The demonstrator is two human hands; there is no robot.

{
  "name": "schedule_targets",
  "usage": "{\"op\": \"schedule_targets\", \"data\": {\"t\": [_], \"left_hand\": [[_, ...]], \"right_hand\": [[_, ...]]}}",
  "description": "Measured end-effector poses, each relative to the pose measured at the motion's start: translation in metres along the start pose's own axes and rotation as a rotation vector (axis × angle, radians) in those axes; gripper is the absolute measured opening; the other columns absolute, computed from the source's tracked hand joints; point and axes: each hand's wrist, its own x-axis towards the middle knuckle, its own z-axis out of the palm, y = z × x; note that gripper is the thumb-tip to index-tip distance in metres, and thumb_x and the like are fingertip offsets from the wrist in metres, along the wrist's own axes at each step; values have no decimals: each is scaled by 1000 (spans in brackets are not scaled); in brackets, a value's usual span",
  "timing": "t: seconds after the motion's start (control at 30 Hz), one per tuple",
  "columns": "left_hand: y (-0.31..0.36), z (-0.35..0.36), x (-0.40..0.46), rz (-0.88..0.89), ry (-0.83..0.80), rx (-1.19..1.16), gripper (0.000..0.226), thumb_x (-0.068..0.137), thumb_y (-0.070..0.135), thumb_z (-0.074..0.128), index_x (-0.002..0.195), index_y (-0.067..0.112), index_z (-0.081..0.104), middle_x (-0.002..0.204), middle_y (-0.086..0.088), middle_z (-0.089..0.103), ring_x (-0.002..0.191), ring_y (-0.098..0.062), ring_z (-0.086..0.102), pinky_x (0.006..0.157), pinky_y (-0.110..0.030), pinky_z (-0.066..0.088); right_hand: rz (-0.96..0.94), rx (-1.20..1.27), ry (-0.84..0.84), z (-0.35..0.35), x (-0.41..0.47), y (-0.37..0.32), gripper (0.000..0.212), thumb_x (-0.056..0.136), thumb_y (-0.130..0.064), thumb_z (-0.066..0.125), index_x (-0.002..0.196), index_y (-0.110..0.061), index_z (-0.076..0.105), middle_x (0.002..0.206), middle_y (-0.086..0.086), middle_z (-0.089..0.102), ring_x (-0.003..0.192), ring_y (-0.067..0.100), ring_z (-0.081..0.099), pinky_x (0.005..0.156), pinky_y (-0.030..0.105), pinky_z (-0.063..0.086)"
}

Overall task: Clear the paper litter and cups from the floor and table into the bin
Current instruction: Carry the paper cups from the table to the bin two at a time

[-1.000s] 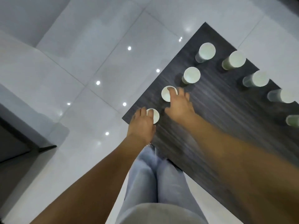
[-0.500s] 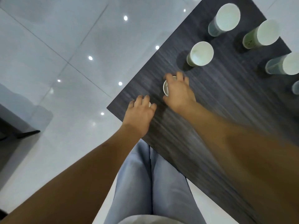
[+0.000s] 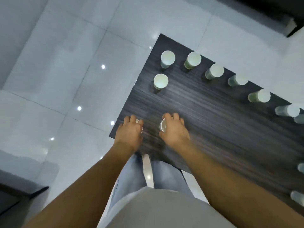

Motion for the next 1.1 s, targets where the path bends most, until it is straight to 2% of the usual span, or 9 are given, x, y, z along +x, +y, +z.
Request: {"op": "schedule_targets", "data": {"t": [0.13,0.3,0.37,0.47,0.57,0.7,0.8,0.93,1.1], "left_hand": [[20,-27,-34,145,-45,106,45,89,23,62,132,20,48,140,-9,37,129,-28,35,103,-36,42],[62,-55,-75,380,-90,239,42,86,15,62,126,19,52,133,-9,37,126,-26,33,94,-35,45],[83,-62,-86,455,-99,288,41,86,14,62,126,19,52,133,-9,37,126,-26,34,96,-35,46],[134,-67,-108,619,-120,400,44,88,20,61,130,17,48,134,-9,34,128,-27,31,98,-38,45],[191,-60,-134,753,-146,488,44,88,19,59,130,15,47,132,-9,33,125,-27,30,90,-36,46],[266,-26,-184,944,-180,582,40,91,14,54,130,13,45,135,-10,33,127,-28,28,91,-39,47],[325,23,-238,1107,-228,639,46,89,21,57,132,15,44,132,-8,35,127,-27,30,92,-38,45],[393,95,-322,1282,-240,735,58,87,28,61,139,18,38,133,-9,36,128,-28,31,98,-38,41],[463,190,-446,1467,-289,764,52,88,25,57,137,18,41,128,-8,40,122,-26,36,94,-36,45]], "right_hand": [[144,175,70,-5,-61,6,53,84,-25,70,129,-22,42,133,7,35,122,31,36,93,42,46],[314,409,198,-1,-140,27,50,84,-27,70,125,-20,43,132,8,36,123,32,38,91,40,44],[392,452,232,3,-169,41,51,85,-29,69,127,-20,42,133,7,37,123,31,39,93,41,44],[531,547,306,14,-225,75,55,84,-27,70,130,-18,41,135,8,37,123,31,39,96,40,45],[660,656,403,31,-281,111,55,83,-28,71,129,-18,42,135,8,39,124,31,41,97,40,46],[833,789,509,70,-362,158,53,81,-27,71,126,-19,45,129,7,42,118,30,42,88,36,47],[975,883,597,117,-436,196,50,79,-25,69,124,-21,45,123,5,42,111,28,45,78,31,46],[1118,957,641,186,-530,241,50,81,-26,65,126,-21,44,123,5,42,110,28,45,76,30,44],[1274,1071,667,272,-650,289,51,81,-27,65,127,-22,43,125,4,42,111,26,45,77,31,45]]}}
